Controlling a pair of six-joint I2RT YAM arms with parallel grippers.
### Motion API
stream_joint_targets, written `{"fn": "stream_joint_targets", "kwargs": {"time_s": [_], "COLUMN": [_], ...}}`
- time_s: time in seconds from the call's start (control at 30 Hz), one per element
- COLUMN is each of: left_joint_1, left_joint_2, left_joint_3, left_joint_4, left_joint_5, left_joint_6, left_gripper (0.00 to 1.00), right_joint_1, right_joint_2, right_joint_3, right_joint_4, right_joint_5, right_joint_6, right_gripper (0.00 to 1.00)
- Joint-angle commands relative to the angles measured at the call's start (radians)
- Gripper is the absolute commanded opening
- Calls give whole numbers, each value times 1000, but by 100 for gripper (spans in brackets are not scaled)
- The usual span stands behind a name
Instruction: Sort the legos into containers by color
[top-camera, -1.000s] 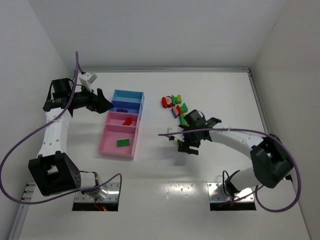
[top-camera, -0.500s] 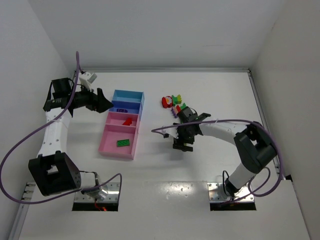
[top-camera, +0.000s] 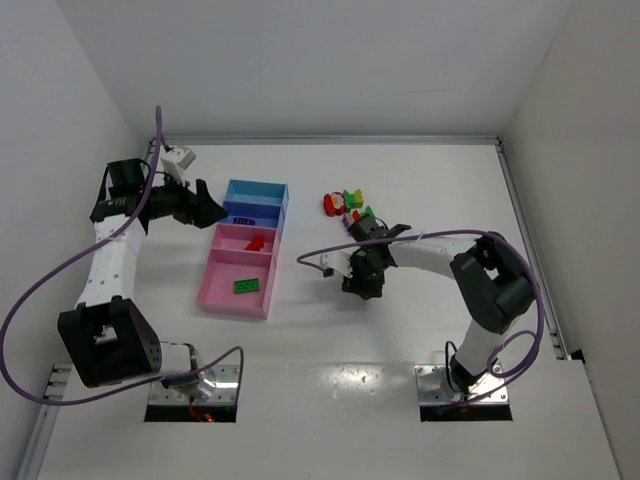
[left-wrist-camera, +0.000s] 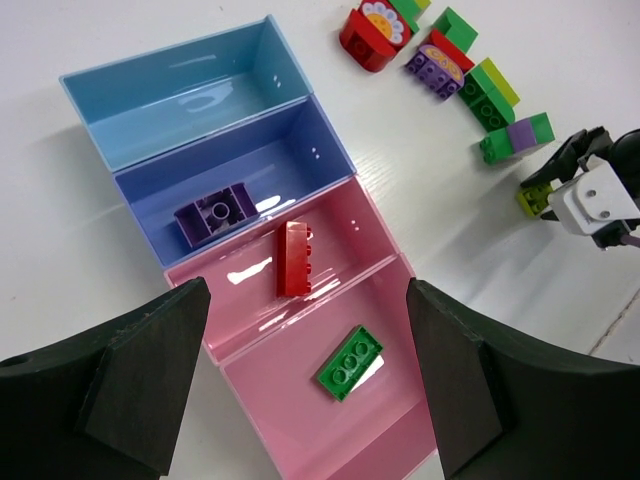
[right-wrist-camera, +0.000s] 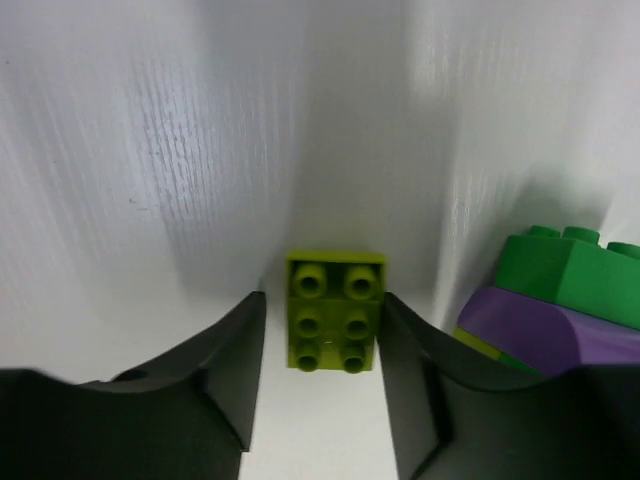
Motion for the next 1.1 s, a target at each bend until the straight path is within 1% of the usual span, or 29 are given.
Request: {"fn": "stream_joint_targets", "kwargs": {"time_s": [0.0,0.03,0.07,0.13,0.2,0.27,0.33,0.37,0.43,0.47,0.5,0.53,0.57,0.6,0.63,0.67,0.7,0.77,0.8,0.9,0.93,1.07], "left_joint_1": [5,5,5,15,28,71,99,128,153,162,162,162,162,162,162,162,162,171,171,171,171,171], "left_joint_2": [-3,-3,6,6,6,6,6,6,6,6,6,6,6,6,6,15,15,24,34,58,58,100], "left_joint_3": [2,2,-7,-8,-18,-32,-46,-63,-75,-75,-75,-75,-75,-75,-75,-84,-84,-95,-95,-95,-95,-95], "left_joint_4": [28,28,37,37,57,80,133,155,206,215,215,224,224,224,236,249,258,273,285,295,305,327], "left_joint_5": [12,12,12,12,12,12,24,24,50,50,50,50,50,50,50,50,50,60,69,78,78,89], "left_joint_6": [17,17,17,17,8,-34,-75,-119,-153,-164,-164,-173,-173,-184,-184,-195,-204,-221,-235,-247,-256,-278], "left_gripper": [86,86,86,86,86,86,86,86,86,86,86,86,86,86,86,86,86,86,86,86,86,86], "right_joint_1": [-5,-5,-5,-5,-5,-5,-16,-16,-30,-40,-53,-53,-65,-76,-76,-76,-76,-67,-58,-57,-57,-48], "right_joint_2": [0,0,0,-24,-38,-49,-37,-3,52,86,121,203,247,291,384,431,471,540,557,624,643,703], "right_joint_3": [21,21,21,64,134,197,320,420,539,658,718,778,899,961,1020,1129,1176,1219,1219,1245,1268,1285], "right_joint_4": [39,39,30,2,-9,-22,-22,-22,-22,-12,-1,11,37,47,47,65,74,111,160,233,243,320], "right_joint_5": [-15,-15,-15,-42,-72,-90,-125,-125,-151,-151,-151,-151,-161,-161,-170,-185,-185,-185,-185,-194,-194,-194], "right_joint_6": [-13,-13,-13,11,39,99,165,191,240,298,327,358,424,458,493,566,593,634,666,738,748,797], "right_gripper": [47,43,35,25,21,20,20,20,18,18,18,18,18,20,20,20,21,21,21,22,23,23]}}
